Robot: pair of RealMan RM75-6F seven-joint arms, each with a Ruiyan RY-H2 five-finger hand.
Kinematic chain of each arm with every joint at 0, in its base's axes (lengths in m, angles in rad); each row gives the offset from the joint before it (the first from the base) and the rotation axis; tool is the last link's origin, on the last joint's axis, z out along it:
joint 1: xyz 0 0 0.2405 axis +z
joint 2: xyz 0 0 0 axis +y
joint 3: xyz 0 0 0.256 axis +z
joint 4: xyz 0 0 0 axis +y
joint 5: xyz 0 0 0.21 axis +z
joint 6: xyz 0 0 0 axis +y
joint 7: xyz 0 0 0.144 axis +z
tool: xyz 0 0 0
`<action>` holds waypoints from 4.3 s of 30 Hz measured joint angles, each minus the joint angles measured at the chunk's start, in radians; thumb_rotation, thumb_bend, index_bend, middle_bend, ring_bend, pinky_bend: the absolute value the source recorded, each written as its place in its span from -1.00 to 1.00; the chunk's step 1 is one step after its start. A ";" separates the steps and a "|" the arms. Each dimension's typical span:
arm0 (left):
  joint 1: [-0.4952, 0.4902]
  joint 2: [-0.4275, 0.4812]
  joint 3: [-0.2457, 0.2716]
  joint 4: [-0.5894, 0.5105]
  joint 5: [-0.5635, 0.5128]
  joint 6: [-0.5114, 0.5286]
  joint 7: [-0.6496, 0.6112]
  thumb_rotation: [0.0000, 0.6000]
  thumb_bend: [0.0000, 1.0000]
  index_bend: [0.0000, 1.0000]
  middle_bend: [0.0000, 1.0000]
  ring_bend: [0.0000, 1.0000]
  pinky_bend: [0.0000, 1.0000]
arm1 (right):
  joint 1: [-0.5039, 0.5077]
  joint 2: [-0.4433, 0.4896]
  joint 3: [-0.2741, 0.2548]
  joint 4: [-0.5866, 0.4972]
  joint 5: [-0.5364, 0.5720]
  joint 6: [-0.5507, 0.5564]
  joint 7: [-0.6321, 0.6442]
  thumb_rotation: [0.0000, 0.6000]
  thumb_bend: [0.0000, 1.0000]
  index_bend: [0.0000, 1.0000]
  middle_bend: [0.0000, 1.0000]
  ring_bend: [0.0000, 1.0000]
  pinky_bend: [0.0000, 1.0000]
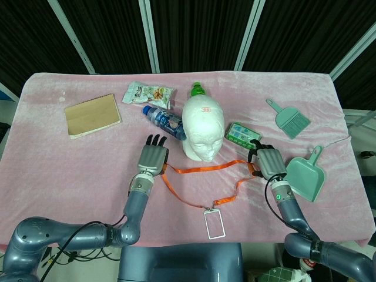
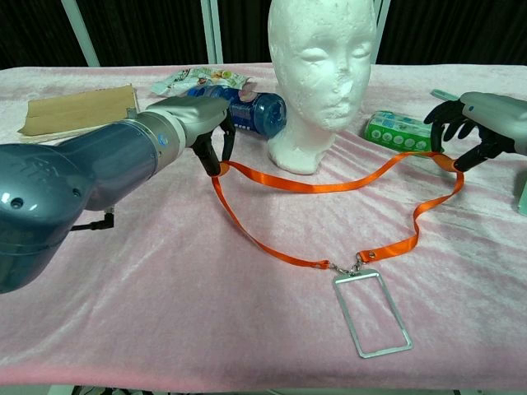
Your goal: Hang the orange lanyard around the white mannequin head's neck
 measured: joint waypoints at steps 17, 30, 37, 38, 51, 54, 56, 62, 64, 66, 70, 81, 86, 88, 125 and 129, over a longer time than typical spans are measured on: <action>0.037 0.006 -0.004 0.014 0.064 -0.039 -0.092 1.00 -0.16 0.24 -0.79 -1.00 -1.00 | -0.004 0.010 -0.009 -0.011 0.005 -0.002 0.004 1.00 -0.10 0.60 -0.64 -0.38 -0.48; 0.072 0.081 0.008 -0.076 0.102 -0.095 -0.151 1.00 -0.16 0.23 -0.79 -1.00 -1.00 | -0.027 0.060 -0.004 -0.072 -0.018 0.042 0.029 1.00 -0.09 0.61 -0.64 -0.39 -0.48; 0.100 0.161 0.016 -0.155 0.159 -0.119 -0.207 1.00 -0.16 0.23 -0.79 -1.00 -1.00 | -0.072 0.141 0.001 -0.174 -0.049 0.114 0.058 1.00 -0.10 0.62 -0.64 -0.39 -0.48; 0.103 0.169 0.016 -0.163 0.168 -0.121 -0.217 1.00 -0.16 0.23 -0.79 -1.00 -1.00 | -0.080 0.156 0.001 -0.192 -0.055 0.125 0.061 1.00 -0.10 0.62 -0.64 -0.38 -0.48; 0.127 0.253 0.006 -0.245 0.321 -0.175 -0.375 1.00 -0.16 0.23 -0.80 -1.00 -1.00 | -0.167 0.336 -0.002 -0.410 -0.156 0.257 0.092 1.00 -0.10 0.62 -0.63 -0.38 -0.48; 0.133 0.256 -0.008 -0.252 0.357 -0.172 -0.428 1.00 -0.16 0.23 -0.80 -1.00 -1.00 | -0.164 0.351 0.014 -0.436 -0.168 0.269 0.093 1.00 -0.10 0.62 -0.63 -0.38 -0.48; 0.135 0.259 -0.023 -0.256 0.382 -0.166 -0.461 1.00 -0.16 0.24 -0.80 -1.00 -1.00 | -0.158 0.361 0.029 -0.452 -0.173 0.276 0.088 1.00 -0.10 0.62 -0.63 -0.38 -0.48; 0.141 0.280 -0.067 -0.271 0.457 -0.118 -0.518 1.00 -0.16 0.23 -0.80 -1.00 -1.00 | -0.136 0.399 0.075 -0.509 -0.174 0.289 0.059 1.00 -0.10 0.62 -0.63 -0.38 -0.48; 0.144 0.292 -0.081 -0.280 0.464 -0.105 -0.532 1.00 -0.16 0.23 -0.80 -1.00 -1.00 | -0.128 0.413 0.088 -0.531 -0.167 0.288 0.049 1.00 -0.10 0.62 -0.63 -0.38 -0.48; 0.147 0.302 -0.091 -0.285 0.468 -0.097 -0.542 1.00 -0.16 0.23 -0.80 -1.00 -1.00 | -0.122 0.426 0.099 -0.551 -0.160 0.286 0.043 1.00 -0.10 0.62 -0.63 -0.38 -0.48; 0.157 0.322 -0.111 -0.292 0.473 -0.079 -0.574 1.00 -0.16 0.23 -0.80 -1.00 -1.00 | -0.105 0.456 0.124 -0.603 -0.140 0.274 0.032 1.00 -0.10 0.62 -0.62 -0.38 -0.47; 0.175 0.358 -0.153 -0.292 0.469 -0.067 -0.667 1.00 -0.18 0.16 -0.79 -1.00 -1.00 | -0.034 0.491 0.183 -0.655 -0.035 0.212 -0.009 1.00 -0.10 0.62 -0.61 -0.38 -0.48; 0.174 0.352 -0.181 -0.287 0.450 -0.068 -0.725 1.00 -0.23 0.14 -0.78 -1.00 -1.00 | 0.019 0.493 0.223 -0.642 0.073 0.158 -0.010 1.00 -0.09 0.63 -0.61 -0.38 -0.48; 0.172 0.347 -0.197 -0.283 0.439 -0.067 -0.749 1.00 -0.24 0.15 -0.77 -1.00 -1.00 | 0.043 0.494 0.242 -0.628 0.119 0.135 -0.006 1.00 -0.09 0.63 -0.61 -0.38 -0.48; 0.086 0.215 -0.264 0.039 0.320 -0.120 -0.934 1.00 -0.33 0.00 -0.76 -1.00 -1.00 | 0.322 0.417 0.311 -0.206 0.410 -0.119 0.109 1.00 -0.06 0.63 -0.61 -0.37 -0.48; 0.074 0.188 -0.262 0.088 0.324 -0.118 -0.940 1.00 -0.33 0.00 -0.75 -1.00 -1.00 | 0.344 0.401 0.292 -0.158 0.435 -0.149 0.100 1.00 -0.06 0.63 -0.61 -0.37 -0.48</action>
